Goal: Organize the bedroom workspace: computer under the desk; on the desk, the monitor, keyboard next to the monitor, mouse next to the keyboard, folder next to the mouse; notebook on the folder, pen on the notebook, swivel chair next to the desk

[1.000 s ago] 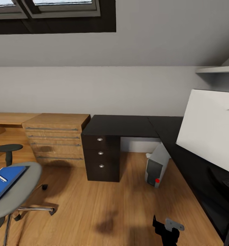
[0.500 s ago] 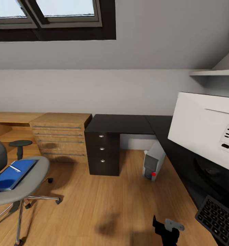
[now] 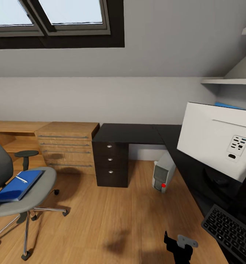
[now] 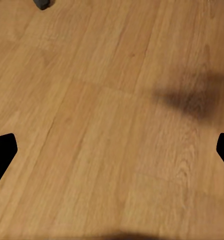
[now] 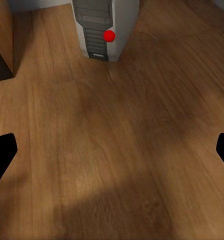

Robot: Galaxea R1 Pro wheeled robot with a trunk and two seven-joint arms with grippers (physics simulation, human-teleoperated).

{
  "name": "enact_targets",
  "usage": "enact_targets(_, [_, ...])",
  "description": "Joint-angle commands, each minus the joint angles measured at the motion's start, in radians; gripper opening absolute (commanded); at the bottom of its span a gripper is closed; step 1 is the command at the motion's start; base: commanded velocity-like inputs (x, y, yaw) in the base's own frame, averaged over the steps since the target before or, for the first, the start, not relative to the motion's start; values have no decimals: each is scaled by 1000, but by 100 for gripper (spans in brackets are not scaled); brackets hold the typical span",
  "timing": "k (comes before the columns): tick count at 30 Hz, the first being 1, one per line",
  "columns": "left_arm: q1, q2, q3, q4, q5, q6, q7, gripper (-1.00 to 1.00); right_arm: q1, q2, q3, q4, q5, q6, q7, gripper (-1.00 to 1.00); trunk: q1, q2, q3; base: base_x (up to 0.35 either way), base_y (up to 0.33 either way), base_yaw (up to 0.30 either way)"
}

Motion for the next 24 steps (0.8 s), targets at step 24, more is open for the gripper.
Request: enact_targets(24, [-1,-2,-3,1,3,-3,4,100,-1,1,9,2,0,-3,-4,100,-85,154,68,-1,0,0])
